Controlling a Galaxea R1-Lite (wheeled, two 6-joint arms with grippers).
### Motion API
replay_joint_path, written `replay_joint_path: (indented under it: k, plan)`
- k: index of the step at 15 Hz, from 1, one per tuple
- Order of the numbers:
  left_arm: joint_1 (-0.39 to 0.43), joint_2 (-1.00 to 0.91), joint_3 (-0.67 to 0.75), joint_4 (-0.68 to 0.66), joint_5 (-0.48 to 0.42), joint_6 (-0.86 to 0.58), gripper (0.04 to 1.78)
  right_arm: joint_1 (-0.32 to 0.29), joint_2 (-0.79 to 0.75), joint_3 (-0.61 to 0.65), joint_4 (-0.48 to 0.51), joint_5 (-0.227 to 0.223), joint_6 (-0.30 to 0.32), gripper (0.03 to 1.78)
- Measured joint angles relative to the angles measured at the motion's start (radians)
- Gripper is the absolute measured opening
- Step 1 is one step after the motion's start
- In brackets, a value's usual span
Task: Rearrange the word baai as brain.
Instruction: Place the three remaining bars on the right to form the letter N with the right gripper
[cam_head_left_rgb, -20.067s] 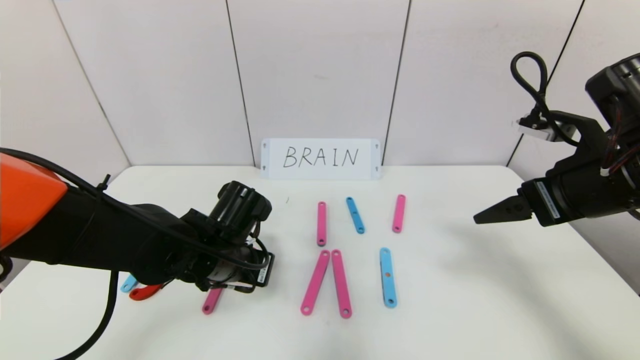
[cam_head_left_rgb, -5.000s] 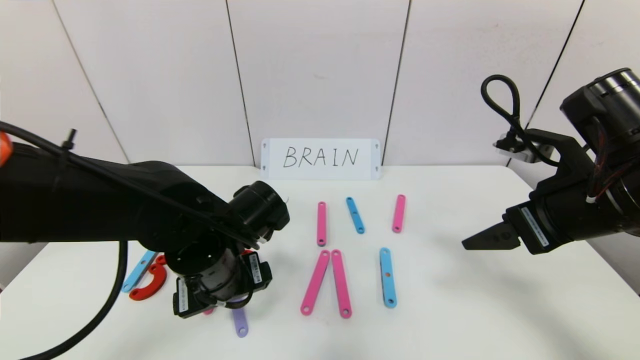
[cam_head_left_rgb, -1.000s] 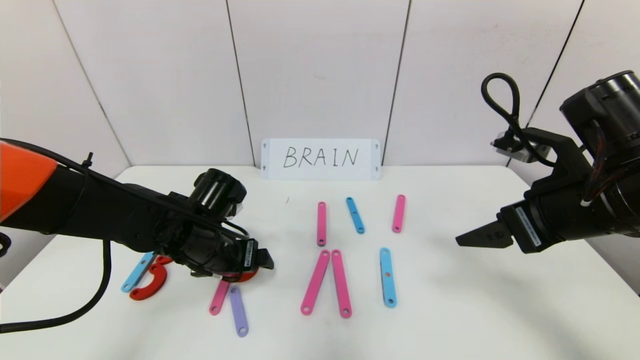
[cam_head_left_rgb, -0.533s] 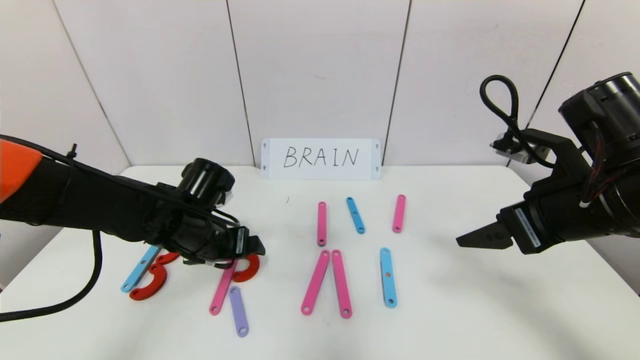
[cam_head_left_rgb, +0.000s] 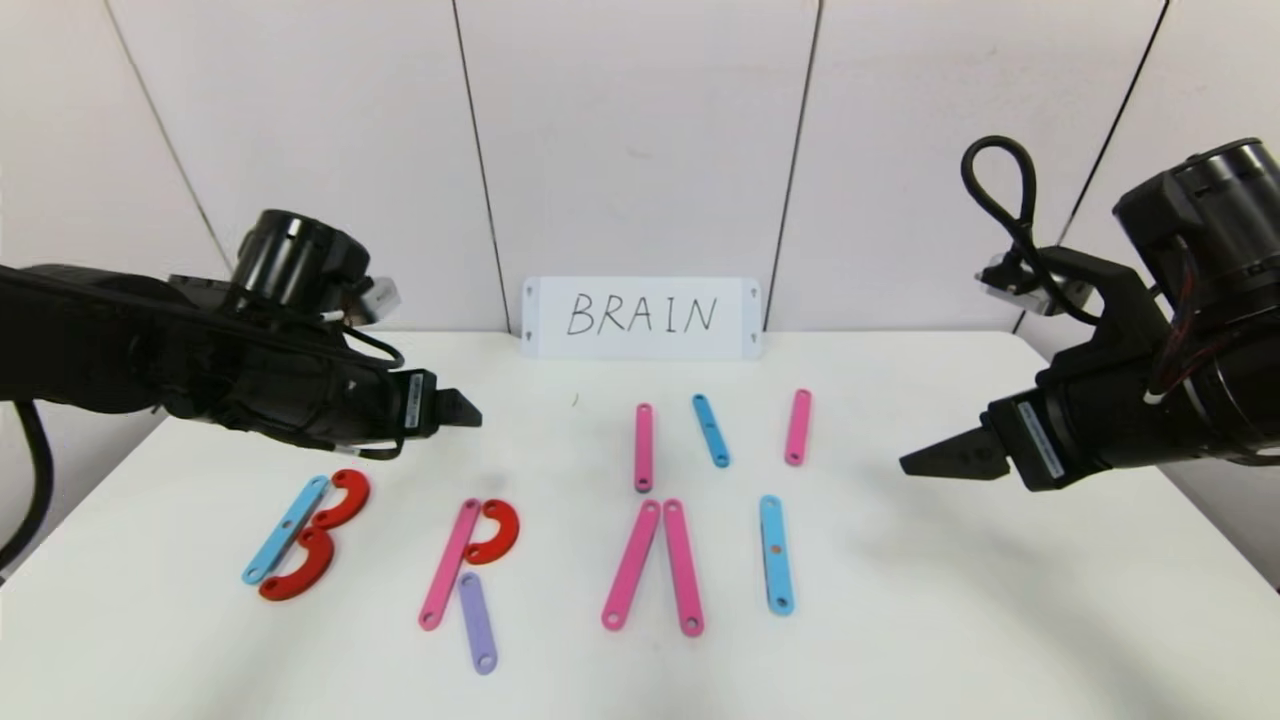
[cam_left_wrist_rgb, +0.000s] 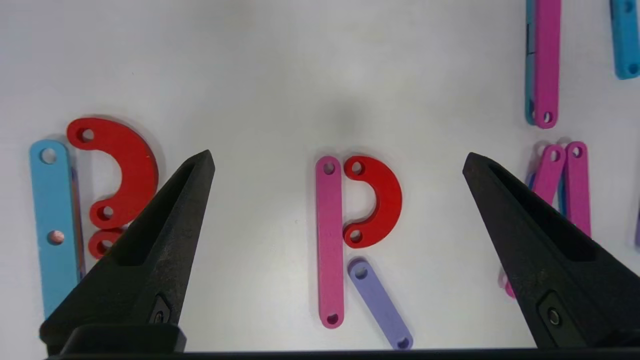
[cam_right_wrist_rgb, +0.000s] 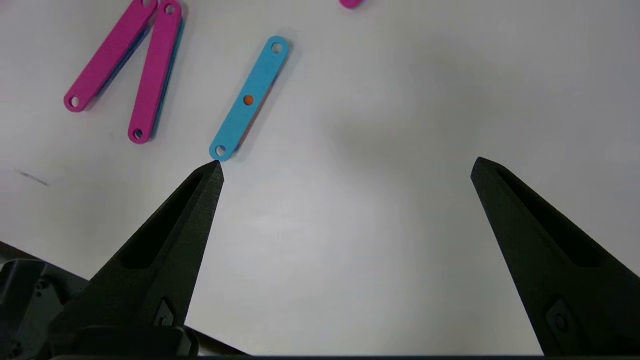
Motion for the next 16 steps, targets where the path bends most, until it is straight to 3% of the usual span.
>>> replay_joint_path:
  k: [4, 7, 9, 12, 16]
  plan:
    - [0.001, -0.114, -0.021, 0.061, -0.041, 0.004, 1.73, 0.000, 0.073, 0.032, -0.202, 0.003, -0.002, 1.74]
    - [0.014, -0.144, -0.027, 0.064, -0.046, 0.008, 1.73, 0.025, 0.194, -0.020, -0.365, -0.005, 0.001, 1.74]
    - [0.022, -0.152, -0.031, 0.066, -0.061, 0.010, 1.73, 0.054, 0.271, -0.083, -0.396, -0.011, 0.021, 1.74]
    - [0.033, -0.157, -0.034, 0.066, -0.066, 0.012, 1.73, 0.110, 0.354, -0.178, -0.412, -0.053, 0.085, 1.74]
    - [0.066, -0.164, -0.044, 0.065, -0.067, 0.025, 1.73, 0.197, 0.448, -0.290, -0.414, -0.061, 0.177, 1.74]
